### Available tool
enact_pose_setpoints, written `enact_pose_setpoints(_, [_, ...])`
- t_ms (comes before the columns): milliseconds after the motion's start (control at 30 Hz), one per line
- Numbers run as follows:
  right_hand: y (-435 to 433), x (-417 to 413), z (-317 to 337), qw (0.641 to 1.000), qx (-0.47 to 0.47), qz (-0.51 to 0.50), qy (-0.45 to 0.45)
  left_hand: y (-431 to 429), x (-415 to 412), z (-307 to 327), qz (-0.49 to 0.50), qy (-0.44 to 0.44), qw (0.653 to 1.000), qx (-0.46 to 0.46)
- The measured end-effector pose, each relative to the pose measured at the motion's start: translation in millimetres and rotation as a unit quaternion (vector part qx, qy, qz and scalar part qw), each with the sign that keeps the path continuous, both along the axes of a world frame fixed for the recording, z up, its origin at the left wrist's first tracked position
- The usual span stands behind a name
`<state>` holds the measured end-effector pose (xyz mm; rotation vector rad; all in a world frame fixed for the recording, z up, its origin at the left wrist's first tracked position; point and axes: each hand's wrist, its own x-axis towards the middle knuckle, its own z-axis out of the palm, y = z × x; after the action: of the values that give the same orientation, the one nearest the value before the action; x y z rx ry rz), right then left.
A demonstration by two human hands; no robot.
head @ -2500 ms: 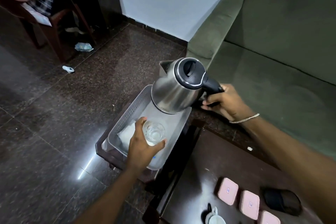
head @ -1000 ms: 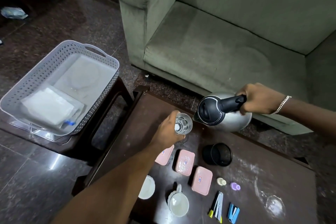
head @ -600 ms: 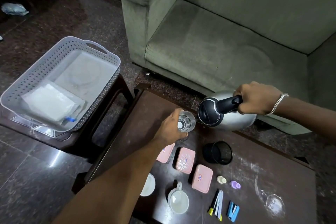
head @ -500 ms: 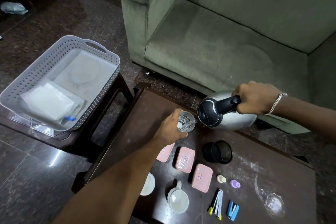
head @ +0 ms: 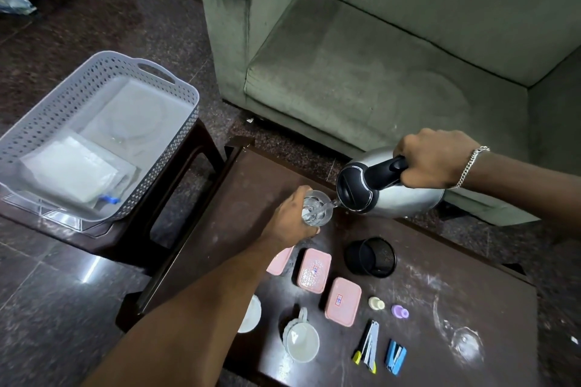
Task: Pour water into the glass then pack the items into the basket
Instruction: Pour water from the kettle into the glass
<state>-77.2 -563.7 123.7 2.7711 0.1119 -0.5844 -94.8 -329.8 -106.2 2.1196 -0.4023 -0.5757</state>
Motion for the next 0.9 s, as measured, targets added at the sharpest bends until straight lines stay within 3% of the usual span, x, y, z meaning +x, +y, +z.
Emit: enact_pose_setpoints(900, [10.8, 4.3, 0.2, 0.998, -0.036, 0.033, -0.042, 8.3, 2.4, -13.5, -0.016, 0.024, 1.000, -0.010])
